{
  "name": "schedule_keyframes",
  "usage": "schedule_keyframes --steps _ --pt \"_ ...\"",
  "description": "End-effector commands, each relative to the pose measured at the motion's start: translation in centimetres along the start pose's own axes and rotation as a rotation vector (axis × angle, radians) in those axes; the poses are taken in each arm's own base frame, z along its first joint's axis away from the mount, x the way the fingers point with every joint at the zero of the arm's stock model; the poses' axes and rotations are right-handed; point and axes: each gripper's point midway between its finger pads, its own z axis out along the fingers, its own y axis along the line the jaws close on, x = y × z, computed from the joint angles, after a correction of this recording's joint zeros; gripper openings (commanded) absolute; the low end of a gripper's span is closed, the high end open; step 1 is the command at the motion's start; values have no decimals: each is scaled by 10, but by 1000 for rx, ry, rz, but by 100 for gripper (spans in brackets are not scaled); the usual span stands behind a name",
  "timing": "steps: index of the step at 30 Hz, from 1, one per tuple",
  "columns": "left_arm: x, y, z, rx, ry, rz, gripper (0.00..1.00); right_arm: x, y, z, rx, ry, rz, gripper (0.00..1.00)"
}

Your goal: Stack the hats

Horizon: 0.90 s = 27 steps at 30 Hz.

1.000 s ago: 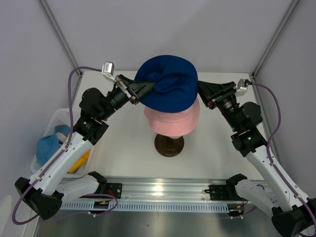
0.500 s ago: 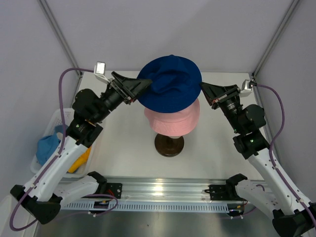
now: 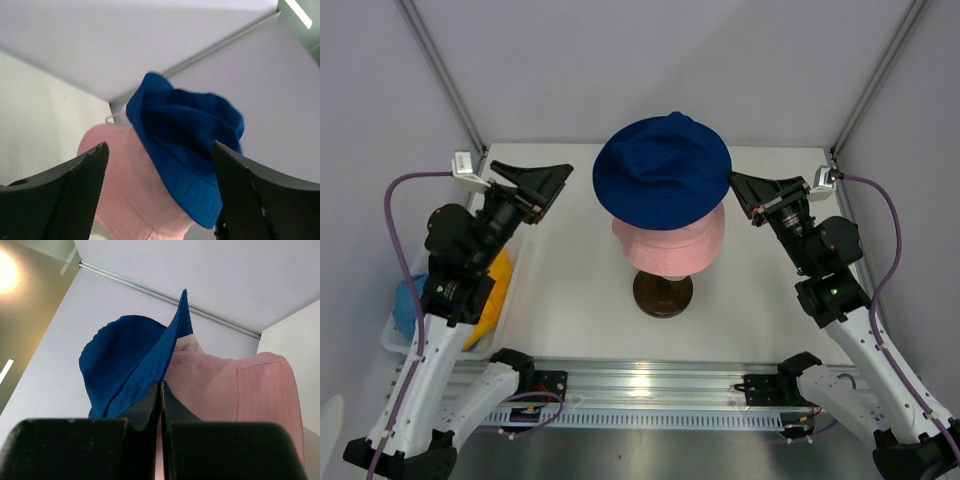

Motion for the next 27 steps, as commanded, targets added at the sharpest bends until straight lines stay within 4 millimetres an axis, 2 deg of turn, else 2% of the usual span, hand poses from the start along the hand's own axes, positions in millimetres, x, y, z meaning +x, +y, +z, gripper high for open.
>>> schedule_keyframes --steps 1,3,5,8,10,14,17,20,23,24,26,27 --pt "30 7 20 37 158 -88 85 1 3 -1 -13 4 -28 0" --pt "39 -1 25 78 216 -97 79 0 2 -1 -10 -2 -31 0" --pt "47 6 32 57 242 -72 77 -1 2 -2 -7 -9 -35 0" --pt "50 4 39 40 247 3 76 -3 1 -2 -1 -17 -38 0" --pt "49 -4 43 53 250 37 75 -3 2 -2 -4 -16 -41 0" --pt "50 15 61 -14 239 105 65 -1 2 0 -8 -8 -51 0" --pt "47 32 69 -64 202 116 53 -1 2 -1 -4 -1 -61 0" --pt "45 32 74 -44 183 118 46 0 6 -1 -7 7 -87 0" --pt "37 35 78 -63 145 157 46 1 10 0 -19 21 -112 0" --pt "29 27 79 -56 120 174 47 2 11 0 -22 28 -115 0" --pt "26 35 85 -88 111 214 49 4 10 2 -19 43 -122 0" --pt "21 33 87 -91 93 226 50 5 10 2 -19 47 -121 0"
